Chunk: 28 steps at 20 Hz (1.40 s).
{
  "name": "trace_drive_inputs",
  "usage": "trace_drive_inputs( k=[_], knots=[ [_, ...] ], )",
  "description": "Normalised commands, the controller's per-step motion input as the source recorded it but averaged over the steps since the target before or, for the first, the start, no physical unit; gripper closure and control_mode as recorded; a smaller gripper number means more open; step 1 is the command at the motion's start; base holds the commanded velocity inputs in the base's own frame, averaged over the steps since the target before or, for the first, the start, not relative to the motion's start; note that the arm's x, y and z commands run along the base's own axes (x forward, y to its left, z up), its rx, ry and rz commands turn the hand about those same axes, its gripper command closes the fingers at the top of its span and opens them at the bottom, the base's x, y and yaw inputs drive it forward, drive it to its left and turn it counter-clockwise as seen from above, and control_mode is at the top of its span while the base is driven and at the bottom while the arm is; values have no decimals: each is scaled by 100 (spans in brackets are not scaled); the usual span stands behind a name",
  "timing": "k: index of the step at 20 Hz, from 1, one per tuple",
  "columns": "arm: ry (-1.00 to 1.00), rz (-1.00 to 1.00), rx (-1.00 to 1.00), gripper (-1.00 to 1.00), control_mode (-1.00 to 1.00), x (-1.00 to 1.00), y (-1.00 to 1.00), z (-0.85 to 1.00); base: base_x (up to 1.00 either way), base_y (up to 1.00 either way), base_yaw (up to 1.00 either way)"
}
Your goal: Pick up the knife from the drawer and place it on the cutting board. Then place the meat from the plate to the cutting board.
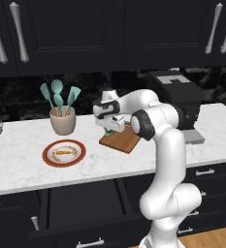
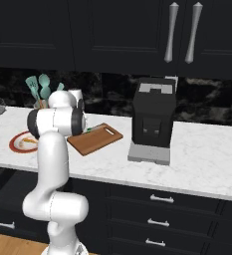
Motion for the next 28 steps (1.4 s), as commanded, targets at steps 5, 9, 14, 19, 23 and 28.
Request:
trace_drive_inputs(
  k=[5,9,14,19,23,28],
  knots=[
    [0,0,0,100,-100,2,0,-18,0,0,0],
    [0,1,4,-100,-100,-29,0,-11,0,0,0],
    [0,0,3,-100,-100,-51,-11,0,0,0,0],
    [0,4,3,-100,-100,-34,-8,21,0,0,0],
    [0,11,0,-100,-100,-27,6,76,0,0,0],
    [0,32,0,-100,-100,-32,13,65,0,0,0]
  ],
)
